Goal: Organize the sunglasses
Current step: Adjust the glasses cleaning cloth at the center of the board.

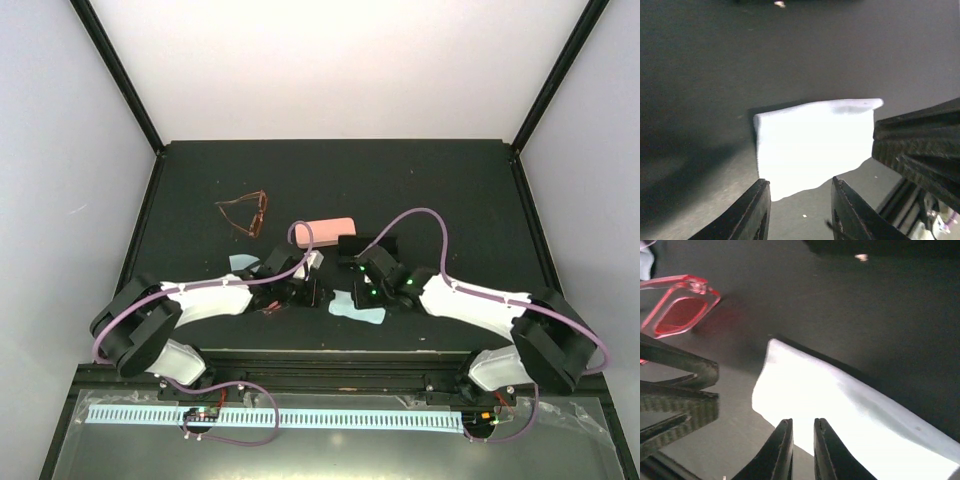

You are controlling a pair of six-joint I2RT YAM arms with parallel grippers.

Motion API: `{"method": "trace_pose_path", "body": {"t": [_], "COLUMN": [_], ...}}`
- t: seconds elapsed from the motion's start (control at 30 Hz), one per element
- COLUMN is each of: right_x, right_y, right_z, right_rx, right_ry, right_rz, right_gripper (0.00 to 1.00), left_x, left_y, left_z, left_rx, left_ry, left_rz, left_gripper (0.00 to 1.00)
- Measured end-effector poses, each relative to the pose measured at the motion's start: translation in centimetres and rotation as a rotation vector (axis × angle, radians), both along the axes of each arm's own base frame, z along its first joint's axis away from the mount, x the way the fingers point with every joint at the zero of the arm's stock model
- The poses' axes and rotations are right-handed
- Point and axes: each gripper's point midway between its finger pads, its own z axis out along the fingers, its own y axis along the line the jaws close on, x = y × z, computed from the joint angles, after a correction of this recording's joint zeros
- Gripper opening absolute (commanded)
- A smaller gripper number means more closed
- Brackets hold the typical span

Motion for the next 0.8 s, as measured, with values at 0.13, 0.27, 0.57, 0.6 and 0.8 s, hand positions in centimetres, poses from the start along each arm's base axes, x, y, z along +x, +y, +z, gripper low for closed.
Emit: {"method": "trace_pose_path", "body": {"t": [0.13,0.27,0.57,0.6,0.8], "right_x": [-0.3,-1.6,-2.4,-2.3,-1.2], "right_y": [-2.0,-3.7,-5.1,-5.3,-8.0], "right_z": [-0.5,-2.6,-4.7,-4.7,-4.6], "right_rx": [-0.045,-0.100,-0.159,-0.175,-0.327], "right_ry": [-0.004,0.049,0.099,0.093,0.042], "right_rz": [-0.069,-0.097,-0.136,-0.144,-0.221], "right_gripper": [0.08,0.03,0.01,0.01,0.04], "left_x": [-0.3,-1.0,-1.8,-1.9,-1.3], "left_y": [-1.3,-2.4,-2.4,-2.3,-2.2], "left_z": [0.3,-0.5,-3.1,-3.3,-3.3], "left_rx": [-0.056,-0.066,-0.016,-0.008,0.035], "left_ry": [0.015,0.052,0.122,0.129,0.123], "left_rz": [-0.048,-0.092,-0.109,-0.108,-0.088], "left_gripper": [0.28,0.25,0.24,0.24,0.24]}}
